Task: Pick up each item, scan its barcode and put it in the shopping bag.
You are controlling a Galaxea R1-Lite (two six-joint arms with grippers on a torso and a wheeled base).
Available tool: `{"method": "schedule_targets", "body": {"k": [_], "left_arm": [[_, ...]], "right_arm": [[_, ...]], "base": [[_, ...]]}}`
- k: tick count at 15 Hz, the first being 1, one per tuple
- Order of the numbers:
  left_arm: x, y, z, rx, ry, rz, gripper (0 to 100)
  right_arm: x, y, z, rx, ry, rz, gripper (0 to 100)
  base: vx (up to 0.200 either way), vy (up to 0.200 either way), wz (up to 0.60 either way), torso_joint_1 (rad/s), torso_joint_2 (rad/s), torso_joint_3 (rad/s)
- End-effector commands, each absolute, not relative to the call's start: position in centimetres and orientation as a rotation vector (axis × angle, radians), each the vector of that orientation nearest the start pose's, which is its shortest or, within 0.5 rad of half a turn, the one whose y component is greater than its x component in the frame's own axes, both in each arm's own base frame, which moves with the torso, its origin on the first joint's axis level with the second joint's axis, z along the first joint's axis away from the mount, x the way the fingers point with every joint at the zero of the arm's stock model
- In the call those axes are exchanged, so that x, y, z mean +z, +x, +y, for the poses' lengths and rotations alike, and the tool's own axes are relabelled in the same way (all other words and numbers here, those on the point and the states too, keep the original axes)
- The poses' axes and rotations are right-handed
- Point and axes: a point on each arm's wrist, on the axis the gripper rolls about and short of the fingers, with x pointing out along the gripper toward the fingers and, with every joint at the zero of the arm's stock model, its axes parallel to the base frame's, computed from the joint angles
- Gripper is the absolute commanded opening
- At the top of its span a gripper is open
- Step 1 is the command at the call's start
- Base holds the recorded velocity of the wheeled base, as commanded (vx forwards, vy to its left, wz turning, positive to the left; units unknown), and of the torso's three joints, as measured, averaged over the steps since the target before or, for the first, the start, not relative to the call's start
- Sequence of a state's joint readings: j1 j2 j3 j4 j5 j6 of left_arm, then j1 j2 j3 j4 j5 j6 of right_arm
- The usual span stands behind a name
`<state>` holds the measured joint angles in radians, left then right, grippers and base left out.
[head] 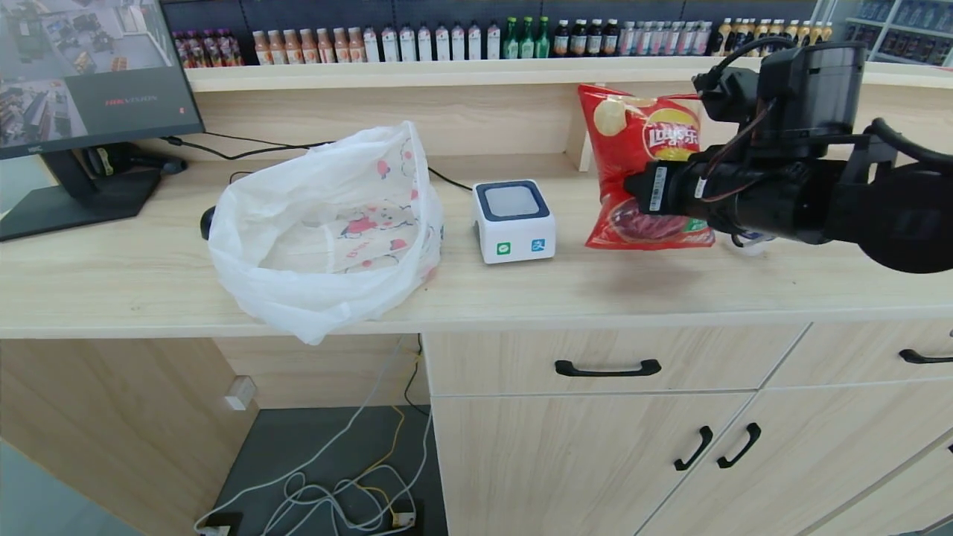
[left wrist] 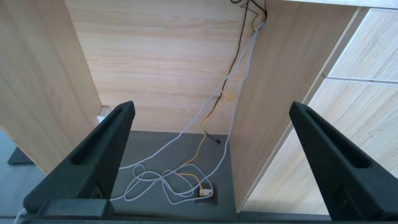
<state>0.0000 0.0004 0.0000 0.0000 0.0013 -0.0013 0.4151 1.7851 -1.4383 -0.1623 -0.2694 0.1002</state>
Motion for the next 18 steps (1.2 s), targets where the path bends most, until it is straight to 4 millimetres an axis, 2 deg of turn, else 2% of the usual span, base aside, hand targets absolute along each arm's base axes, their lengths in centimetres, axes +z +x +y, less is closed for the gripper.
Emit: {"method": "schedule_targets", "body": {"k": [1,5,8,14,18], "left_arm": [[7.5,-2.3,0.0,0.002,-0.002,0.0,100],[7.5,-2.3,0.0,0.002,-0.002,0.0,100],[7.5,-2.3,0.0,0.002,-0.002,0.0,100],[7.5,-2.3,0.0,0.002,-0.002,0.0,100],[7.5,-2.3,0.0,0.002,-0.002,0.0,100]], "right_arm": [[29.1,28.5,12.9,0.167,0.054,0.126,0],[27.8,22.3,11.5,0.224,0.06,0.104,0],[26.8,18.7,10.9,0.282,0.067,0.077,0],[25.0,15.2,9.5,0.331,0.07,0.08,0],[23.6,14.3,9.5,0.375,0.082,0.074,0]], "base": [[0.0,0.0,0.0,0.0,0.0,0.0],[0.0,0.0,0.0,0.0,0.0,0.0],[0.0,0.0,0.0,0.0,0.0,0.0],[0.0,0.0,0.0,0.0,0.0,0.0],[0.0,0.0,0.0,0.0,0.0,0.0]]}}
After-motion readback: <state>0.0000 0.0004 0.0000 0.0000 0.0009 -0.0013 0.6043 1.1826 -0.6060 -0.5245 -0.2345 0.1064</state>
